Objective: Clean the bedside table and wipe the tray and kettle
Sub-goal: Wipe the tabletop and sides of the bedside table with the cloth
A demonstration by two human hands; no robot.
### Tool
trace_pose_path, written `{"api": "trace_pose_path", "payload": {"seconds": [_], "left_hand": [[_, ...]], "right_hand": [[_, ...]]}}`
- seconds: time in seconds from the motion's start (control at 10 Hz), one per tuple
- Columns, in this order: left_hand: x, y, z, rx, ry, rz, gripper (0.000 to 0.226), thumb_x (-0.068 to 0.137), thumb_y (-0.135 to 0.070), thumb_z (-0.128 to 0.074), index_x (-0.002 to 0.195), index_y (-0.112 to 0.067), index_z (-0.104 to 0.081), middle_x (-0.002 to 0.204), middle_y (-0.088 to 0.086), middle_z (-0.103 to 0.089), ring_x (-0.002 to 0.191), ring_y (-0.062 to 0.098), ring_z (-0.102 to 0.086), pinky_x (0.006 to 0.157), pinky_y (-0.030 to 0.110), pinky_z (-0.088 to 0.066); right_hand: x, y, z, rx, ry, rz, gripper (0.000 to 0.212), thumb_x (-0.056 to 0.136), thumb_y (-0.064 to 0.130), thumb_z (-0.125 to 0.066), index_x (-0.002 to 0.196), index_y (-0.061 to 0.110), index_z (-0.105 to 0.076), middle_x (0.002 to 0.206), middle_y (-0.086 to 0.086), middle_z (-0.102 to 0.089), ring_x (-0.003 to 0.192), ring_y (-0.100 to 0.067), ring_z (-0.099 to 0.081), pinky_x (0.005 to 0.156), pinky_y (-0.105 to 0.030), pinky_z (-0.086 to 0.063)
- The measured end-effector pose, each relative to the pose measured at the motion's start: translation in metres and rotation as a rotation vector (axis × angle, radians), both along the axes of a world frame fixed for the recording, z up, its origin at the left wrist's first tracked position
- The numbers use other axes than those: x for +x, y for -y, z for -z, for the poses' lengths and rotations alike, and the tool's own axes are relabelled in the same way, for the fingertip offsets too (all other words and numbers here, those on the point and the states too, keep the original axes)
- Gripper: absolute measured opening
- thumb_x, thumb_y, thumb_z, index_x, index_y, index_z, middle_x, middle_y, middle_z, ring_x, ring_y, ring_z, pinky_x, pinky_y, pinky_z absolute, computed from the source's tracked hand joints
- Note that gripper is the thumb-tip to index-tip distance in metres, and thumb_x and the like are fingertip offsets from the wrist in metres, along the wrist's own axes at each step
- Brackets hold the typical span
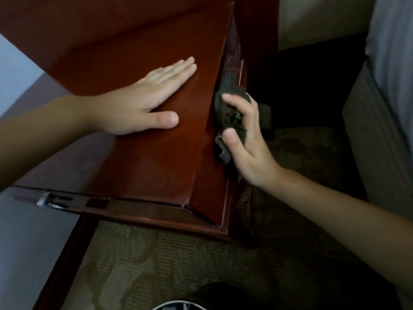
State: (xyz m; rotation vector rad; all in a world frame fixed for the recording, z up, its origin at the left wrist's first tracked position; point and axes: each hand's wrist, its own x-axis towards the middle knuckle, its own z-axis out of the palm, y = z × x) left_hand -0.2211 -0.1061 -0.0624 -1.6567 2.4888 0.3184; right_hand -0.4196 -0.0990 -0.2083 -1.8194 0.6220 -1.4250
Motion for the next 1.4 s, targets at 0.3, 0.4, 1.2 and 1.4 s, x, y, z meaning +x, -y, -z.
{"api": "trace_pose_path", "payload": {"seconds": [0.3,0.4,1.2,1.4], "left_hand": [[0.004,0.005,-0.001,-0.033,-0.044,0.225,0.097,0.078,-0.084,-0.015,0.150,-0.022,0.009,0.158,-0.007,0.009,0.146,0.005,0.011,0.117,0.026,0.006],[0.004,0.014,-0.006,-0.007,-0.018,0.264,0.093,0.081,-0.081,-0.016,0.149,-0.025,0.011,0.156,-0.012,0.012,0.145,0.002,0.012,0.116,0.020,0.006],[0.024,0.052,0.003,0.036,0.058,0.062,0.110,0.059,-0.098,-0.017,0.150,-0.038,-0.001,0.161,-0.005,-0.005,0.148,0.018,-0.008,0.116,0.052,-0.018],[0.008,0.044,-0.003,0.054,-0.042,0.016,0.114,0.051,-0.102,-0.014,0.146,-0.039,-0.006,0.160,-0.003,-0.010,0.147,0.018,-0.012,0.117,0.050,-0.019]], "right_hand": [[0.016,0.013,-0.031,0.032,0.156,0.099,0.044,0.094,0.049,-0.031,0.129,0.024,-0.037,0.128,0.009,-0.039,0.133,-0.037,-0.029,0.110,-0.055,-0.024],[0.020,0.042,-0.028,-0.074,0.172,0.111,0.041,0.092,0.052,-0.033,0.123,0.026,-0.040,0.126,0.012,-0.036,0.132,-0.035,-0.031,0.111,-0.049,-0.025],[0.008,0.092,-0.008,-0.133,0.065,-0.082,0.048,0.094,0.048,-0.031,0.132,0.019,-0.031,0.134,-0.006,-0.027,0.134,-0.024,-0.026,0.113,-0.027,-0.021],[-0.008,0.105,0.014,0.124,-0.111,-0.105,0.047,0.087,0.065,-0.030,0.127,0.042,-0.025,0.133,0.007,-0.027,0.135,-0.016,-0.023,0.110,-0.022,-0.020]]}}
